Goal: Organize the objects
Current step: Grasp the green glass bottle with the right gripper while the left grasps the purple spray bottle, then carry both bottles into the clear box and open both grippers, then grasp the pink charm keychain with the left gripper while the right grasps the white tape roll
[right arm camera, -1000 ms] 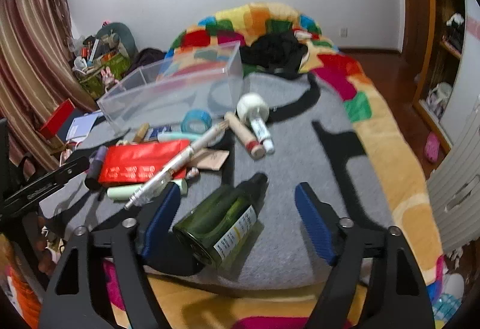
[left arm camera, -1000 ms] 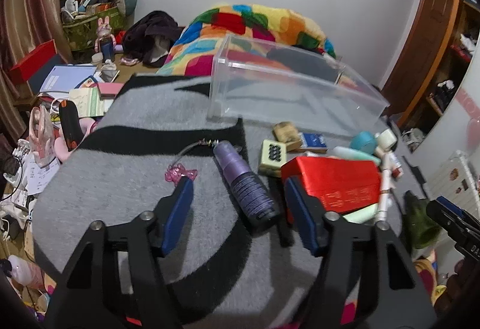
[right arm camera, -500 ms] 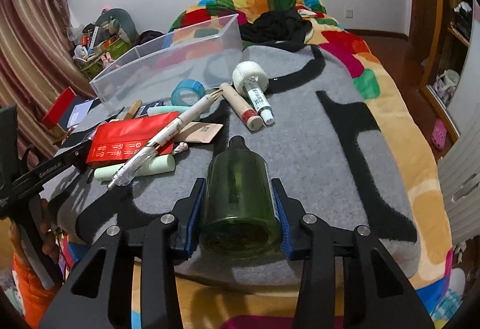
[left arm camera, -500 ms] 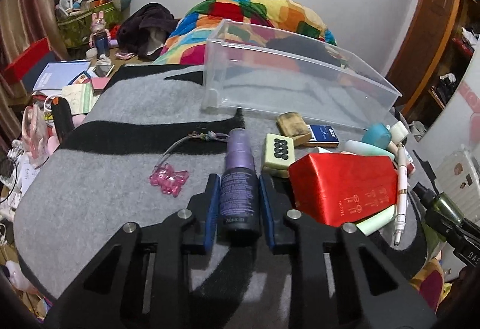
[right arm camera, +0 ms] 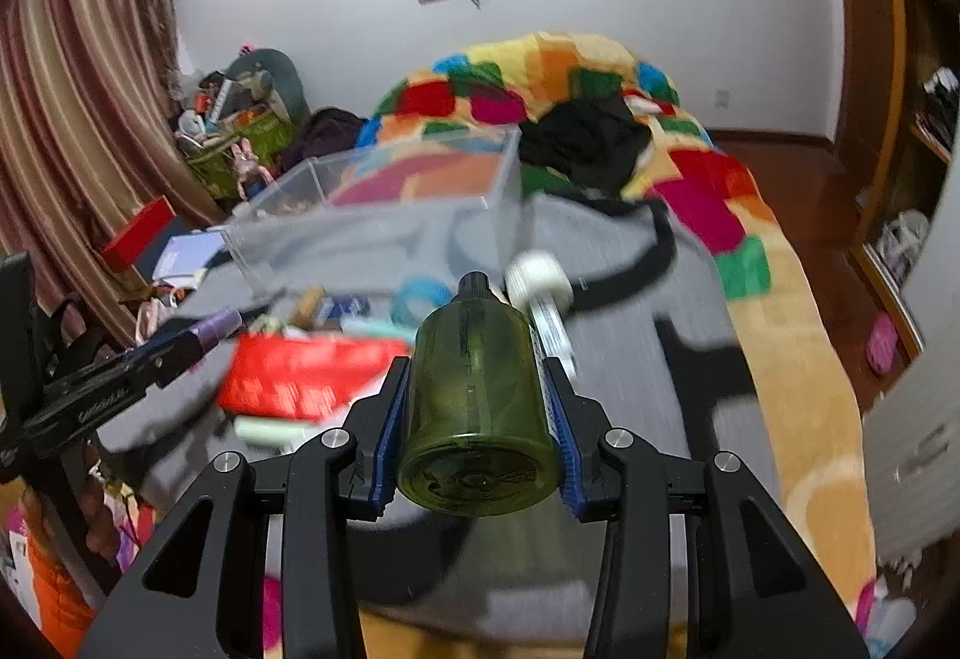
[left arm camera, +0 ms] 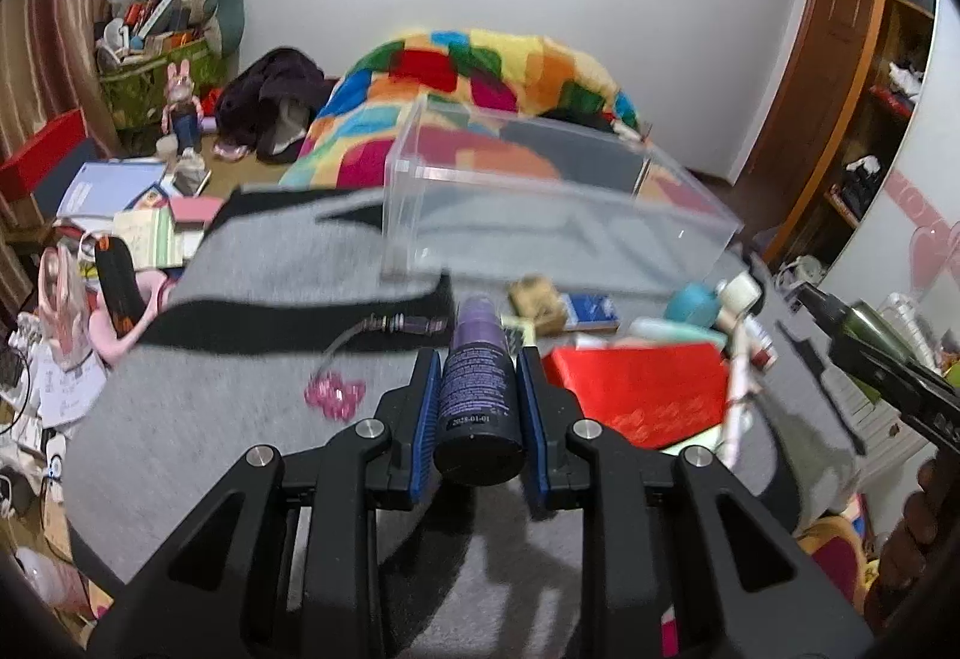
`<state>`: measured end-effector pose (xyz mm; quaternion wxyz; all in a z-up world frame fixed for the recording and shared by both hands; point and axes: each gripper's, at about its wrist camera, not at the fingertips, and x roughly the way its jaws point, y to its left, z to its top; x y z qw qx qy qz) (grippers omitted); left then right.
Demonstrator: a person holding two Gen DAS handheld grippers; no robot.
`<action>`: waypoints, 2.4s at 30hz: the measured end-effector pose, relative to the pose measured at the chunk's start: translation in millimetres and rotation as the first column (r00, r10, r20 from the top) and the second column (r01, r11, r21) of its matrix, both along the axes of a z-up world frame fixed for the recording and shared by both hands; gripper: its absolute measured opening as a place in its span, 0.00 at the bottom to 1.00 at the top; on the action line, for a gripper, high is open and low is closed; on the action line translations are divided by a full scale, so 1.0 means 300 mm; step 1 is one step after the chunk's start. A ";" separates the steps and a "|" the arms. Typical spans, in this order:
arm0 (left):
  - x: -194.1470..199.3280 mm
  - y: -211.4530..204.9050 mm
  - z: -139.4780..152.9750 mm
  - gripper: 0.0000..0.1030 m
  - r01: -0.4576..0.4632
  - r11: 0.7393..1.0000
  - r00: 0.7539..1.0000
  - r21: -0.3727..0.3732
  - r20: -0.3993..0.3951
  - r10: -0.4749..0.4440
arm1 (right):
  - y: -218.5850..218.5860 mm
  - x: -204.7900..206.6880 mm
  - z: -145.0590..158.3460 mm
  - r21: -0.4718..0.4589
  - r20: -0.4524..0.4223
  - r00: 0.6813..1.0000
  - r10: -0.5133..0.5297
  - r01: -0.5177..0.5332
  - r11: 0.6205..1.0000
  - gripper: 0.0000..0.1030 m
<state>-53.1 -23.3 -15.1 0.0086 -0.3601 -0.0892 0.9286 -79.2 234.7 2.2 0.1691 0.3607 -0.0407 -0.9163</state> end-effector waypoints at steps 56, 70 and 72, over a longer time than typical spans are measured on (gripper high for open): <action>-0.385 0.074 0.151 0.65 0.130 0.987 0.991 -0.097 0.023 -0.128 | -0.282 -0.423 0.063 0.193 0.037 0.984 0.175 -0.179 0.965 0.66; -0.204 -0.093 0.127 0.89 0.021 0.989 1.000 -0.147 0.001 -0.021 | -0.071 -0.304 0.119 0.156 -0.027 0.997 0.079 -0.074 0.985 0.80; -0.187 -0.122 0.090 0.89 0.011 0.991 0.999 -0.134 0.033 -0.007 | -0.041 -0.294 0.097 0.161 -0.017 0.998 0.065 -0.061 0.985 0.80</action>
